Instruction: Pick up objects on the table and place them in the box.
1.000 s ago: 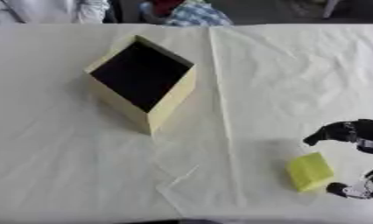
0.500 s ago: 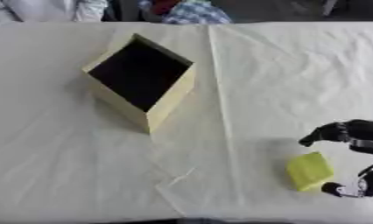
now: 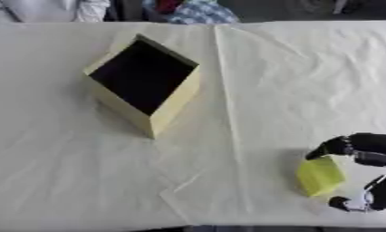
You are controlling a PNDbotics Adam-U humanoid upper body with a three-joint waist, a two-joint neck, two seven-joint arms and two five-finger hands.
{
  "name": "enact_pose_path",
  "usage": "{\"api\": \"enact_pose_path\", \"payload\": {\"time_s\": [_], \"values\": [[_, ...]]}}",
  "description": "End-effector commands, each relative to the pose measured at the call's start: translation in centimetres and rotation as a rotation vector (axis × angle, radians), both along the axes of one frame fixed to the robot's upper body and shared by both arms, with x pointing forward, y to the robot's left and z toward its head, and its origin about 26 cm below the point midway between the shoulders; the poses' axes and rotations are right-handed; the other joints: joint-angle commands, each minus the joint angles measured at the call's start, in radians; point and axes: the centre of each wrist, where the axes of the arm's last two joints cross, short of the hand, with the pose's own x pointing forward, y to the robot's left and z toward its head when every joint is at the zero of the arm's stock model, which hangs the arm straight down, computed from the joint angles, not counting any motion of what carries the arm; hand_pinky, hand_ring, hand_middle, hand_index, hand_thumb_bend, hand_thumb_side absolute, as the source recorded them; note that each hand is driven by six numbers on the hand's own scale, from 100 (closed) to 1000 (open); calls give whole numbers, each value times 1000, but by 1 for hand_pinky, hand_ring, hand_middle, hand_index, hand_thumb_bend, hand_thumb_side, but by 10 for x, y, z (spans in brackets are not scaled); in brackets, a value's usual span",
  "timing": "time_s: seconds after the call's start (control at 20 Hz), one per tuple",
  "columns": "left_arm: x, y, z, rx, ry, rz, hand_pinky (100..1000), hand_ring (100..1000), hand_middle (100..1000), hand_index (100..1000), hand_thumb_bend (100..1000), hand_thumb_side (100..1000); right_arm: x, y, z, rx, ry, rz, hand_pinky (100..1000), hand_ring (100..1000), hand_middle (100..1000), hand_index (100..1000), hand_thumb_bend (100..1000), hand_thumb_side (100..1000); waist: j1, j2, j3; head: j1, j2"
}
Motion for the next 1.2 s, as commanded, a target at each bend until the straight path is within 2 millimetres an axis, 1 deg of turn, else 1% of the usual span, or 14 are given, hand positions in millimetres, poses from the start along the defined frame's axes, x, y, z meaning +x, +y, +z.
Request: {"api": "enact_pose_path", "payload": {"time_s": [0.05,0.1,0.15,0.2,0.25,0.3,0.4,0.45,0.5,0.6,0.8,0.95,1.15,1.2], "values": [[-1,-1,9,17,-31,-13,726,851,891,659,100,700,3,1,10,-28,-53,-16,816,833,692,850,372,434,1,-10,0,-5,-12],[-1,-1,9,17,-29,-13,726,852,891,659,100,705,4,1,13,-34,-81,-33,761,757,600,776,409,425,1,-10,-2,-4,-12],[-1,-1,9,18,-28,-13,726,852,891,658,100,706,6,0,17,-40,-114,-52,716,700,537,710,392,392,1,-11,-3,-3,-12],[-1,-1,8,19,-25,-12,726,852,892,658,100,706,9,0,23,-42,-155,-73,641,602,463,618,337,343,2,-11,-6,-2,-10],[-1,-1,8,21,-24,-12,726,852,892,658,100,706,11,-1,28,-37,-193,-96,589,555,426,579,318,308,2,-11,-7,-2,-9],[-1,-1,8,22,-23,-12,726,853,892,658,100,706,13,-2,33,-23,-223,-119,538,519,391,540,278,271,3,-11,-7,-3,-9],[-1,-1,8,24,-23,-13,726,853,892,657,100,706,14,-2,36,11,-251,-156,511,495,362,506,166,201,3,-10,-6,-5,-9],[-1,-1,8,24,-22,-13,726,853,892,657,100,706,15,-1,35,30,-254,-172,503,486,351,490,100,150,3,-10,-6,-5,-8],[-1,-1,8,25,-22,-13,726,854,893,657,100,706,15,0,35,50,-258,-186,497,480,343,481,100,107,3,-10,-6,-6,-7],[-1,-1,8,26,-20,-13,726,854,893,657,100,705,15,0,36,84,-274,-208,478,465,322,459,100,100,2,-10,-7,-7,-6],[-1,-1,8,27,-20,-11,727,855,893,658,100,705,17,0,41,154,-325,-217,467,456,312,458,100,100,2,-11,-6,-8,-5],[-1,0,7,29,-18,-10,727,855,893,658,100,704,23,-1,58,201,-411,-188,468,455,307,458,100,100,1,-14,-8,-9,-4],[-1,0,8,30,-18,-11,727,855,893,659,100,703,29,-2,86,226,-535,-145,477,456,308,460,100,100,-2,-18,-8,-16,-11],[-1,0,8,30,-18,-12,727,855,893,659,100,703,30,-1,90,232,-557,-139,479,456,309,461,100,100,-2,-19,-7,-17,-12]]}}
